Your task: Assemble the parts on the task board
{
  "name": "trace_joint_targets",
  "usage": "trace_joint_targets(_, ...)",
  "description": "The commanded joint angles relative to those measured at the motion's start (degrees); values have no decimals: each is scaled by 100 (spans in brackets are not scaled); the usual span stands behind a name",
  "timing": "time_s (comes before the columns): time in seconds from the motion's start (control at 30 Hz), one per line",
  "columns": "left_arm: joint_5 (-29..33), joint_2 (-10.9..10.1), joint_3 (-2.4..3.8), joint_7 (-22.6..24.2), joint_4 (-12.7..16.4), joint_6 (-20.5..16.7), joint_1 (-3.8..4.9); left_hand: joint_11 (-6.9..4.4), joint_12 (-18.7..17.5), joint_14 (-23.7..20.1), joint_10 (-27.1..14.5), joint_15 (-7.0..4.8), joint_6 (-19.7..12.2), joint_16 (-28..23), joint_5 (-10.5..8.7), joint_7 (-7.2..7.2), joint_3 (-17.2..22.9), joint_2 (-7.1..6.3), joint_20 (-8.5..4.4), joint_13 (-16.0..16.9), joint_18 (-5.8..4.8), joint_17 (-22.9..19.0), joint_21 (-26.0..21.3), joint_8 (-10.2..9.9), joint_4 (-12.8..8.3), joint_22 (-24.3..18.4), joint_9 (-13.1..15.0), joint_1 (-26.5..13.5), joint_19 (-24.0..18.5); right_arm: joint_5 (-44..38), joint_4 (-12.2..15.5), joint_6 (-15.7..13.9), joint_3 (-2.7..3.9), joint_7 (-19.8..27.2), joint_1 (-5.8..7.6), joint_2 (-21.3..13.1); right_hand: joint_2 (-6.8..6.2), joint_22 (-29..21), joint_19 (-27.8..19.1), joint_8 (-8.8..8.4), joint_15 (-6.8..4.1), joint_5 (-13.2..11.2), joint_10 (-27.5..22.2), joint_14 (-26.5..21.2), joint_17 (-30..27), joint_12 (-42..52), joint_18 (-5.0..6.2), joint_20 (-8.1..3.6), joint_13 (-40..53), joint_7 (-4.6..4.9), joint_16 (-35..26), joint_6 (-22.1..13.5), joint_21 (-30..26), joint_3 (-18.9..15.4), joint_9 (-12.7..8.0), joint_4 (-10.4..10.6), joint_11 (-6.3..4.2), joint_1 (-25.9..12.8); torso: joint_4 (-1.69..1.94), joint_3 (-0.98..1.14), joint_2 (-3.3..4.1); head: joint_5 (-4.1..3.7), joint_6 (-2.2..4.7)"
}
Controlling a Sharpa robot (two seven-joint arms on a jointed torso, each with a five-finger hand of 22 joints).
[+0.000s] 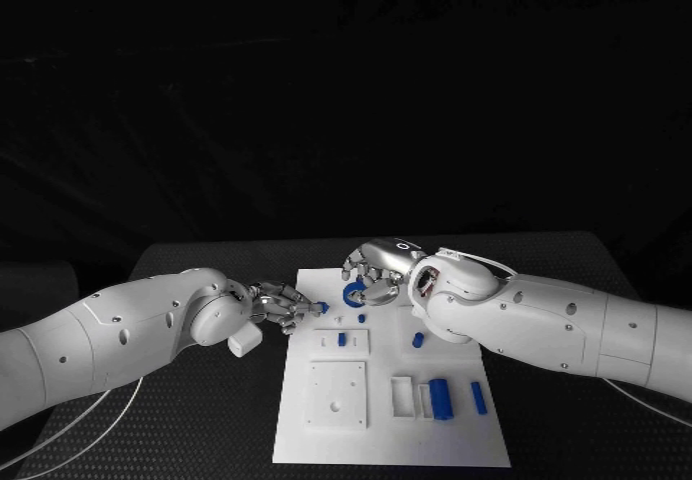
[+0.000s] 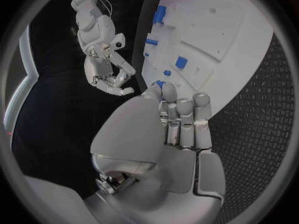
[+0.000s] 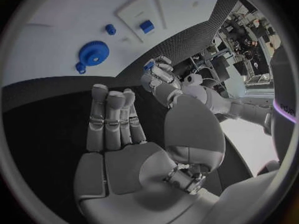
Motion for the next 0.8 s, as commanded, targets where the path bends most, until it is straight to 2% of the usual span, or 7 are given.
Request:
trace_joint_targets(0.03, 77, 12, 5, 108, 18, -44, 5, -21, -10, 91, 15, -120, 27, 9, 21, -2, 423, 65, -581, 0, -66, -1, 14, 37, -464, 97, 359, 12, 12, -361, 27, 80, -13, -65, -25, 42, -51, 54, -10, -15, 37, -65, -46, -2, 10, 41, 78, 24, -7, 71, -32, -110, -24, -50, -7, -9, 19, -9, 2, 3, 2, 1, 9)
trace_joint_targets(0.13, 77, 6, 6, 111, 33, -39, 5, -22, -10, 93, 16, -121, 27, 9, 22, -3, 426, 65, -582, 0, -66, -2, 15, 36, -470, 96, 363, 6, 14, -396, 25, 105, -44, -84, -48, 102, -50, 61, -10, -17, 37, -157, -53, -4, 16, 50, 78, 24, -11, 72, -33, -114, -32, -100, -14, -26, 20, -6, -3, -2, 2, 10, 13)
trace_joint_targets(0.43, 78, 11, 6, 109, 51, -12, 5, -23, -11, 95, 18, -122, 26, 8, 22, -3, 434, 65, -585, -1, -66, -3, 15, 33, -484, 95, 369, -5, 18, -589, -16, 128, -107, -226, -122, 246, -57, 68, -11, -19, 37, -295, -62, -7, 24, 62, 78, 25, -22, 72, -38, -116, -49, -152, -25, -49, 19, 6, 3, 2, 3, 14, 2)
trace_joint_targets(0.8, 79, 17, 6, 105, 82, 26, 5, -24, -13, 96, 19, -124, 24, 5, 22, -4, 445, 67, -588, -2, -66, -5, 15, 28, -504, 93, 378, -22, 22, -713, -97, 66, -113, -344, -193, 379, -91, 78, 4, -26, 38, -505, -70, -4, 37, 82, 78, 24, -37, 74, -41, -127, -65, -263, -44, -27, 21, -57, 3, 1, 3, 25, -12)
